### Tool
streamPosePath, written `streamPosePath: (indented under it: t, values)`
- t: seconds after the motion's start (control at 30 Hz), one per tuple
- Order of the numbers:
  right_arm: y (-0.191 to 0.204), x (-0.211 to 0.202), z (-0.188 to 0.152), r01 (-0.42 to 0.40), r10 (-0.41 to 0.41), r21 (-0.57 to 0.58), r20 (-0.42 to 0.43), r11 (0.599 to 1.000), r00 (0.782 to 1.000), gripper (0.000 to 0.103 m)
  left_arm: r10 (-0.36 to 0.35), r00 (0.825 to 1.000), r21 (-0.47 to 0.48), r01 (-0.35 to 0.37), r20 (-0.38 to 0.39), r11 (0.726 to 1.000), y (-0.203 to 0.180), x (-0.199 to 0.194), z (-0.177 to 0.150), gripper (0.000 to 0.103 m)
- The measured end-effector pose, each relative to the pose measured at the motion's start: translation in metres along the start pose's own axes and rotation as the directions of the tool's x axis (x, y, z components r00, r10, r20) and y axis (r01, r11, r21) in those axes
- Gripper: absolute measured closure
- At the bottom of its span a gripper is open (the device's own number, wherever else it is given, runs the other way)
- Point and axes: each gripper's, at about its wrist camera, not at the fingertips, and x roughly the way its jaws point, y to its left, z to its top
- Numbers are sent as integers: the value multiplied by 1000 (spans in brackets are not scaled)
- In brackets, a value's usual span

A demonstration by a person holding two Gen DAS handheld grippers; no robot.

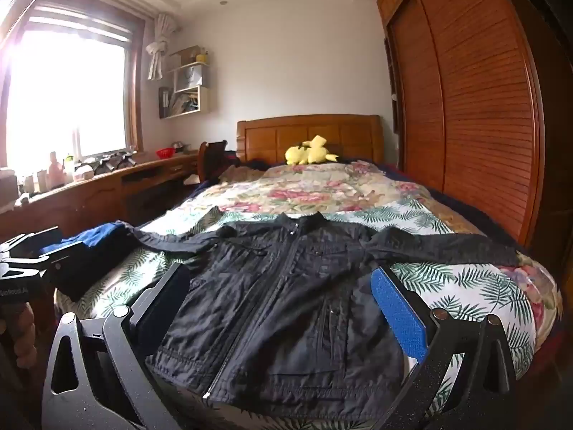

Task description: Fold large clothes

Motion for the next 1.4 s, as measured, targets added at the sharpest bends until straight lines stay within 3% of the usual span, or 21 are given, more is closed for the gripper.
streamPosePath:
  t: [1.4]
  values:
    - [-3, 6, -4, 7, -7, 2, -14, 1000, 1000, 0, 11, 1000, 10, -11, 20, 1000, 3, -5, 1, 0]
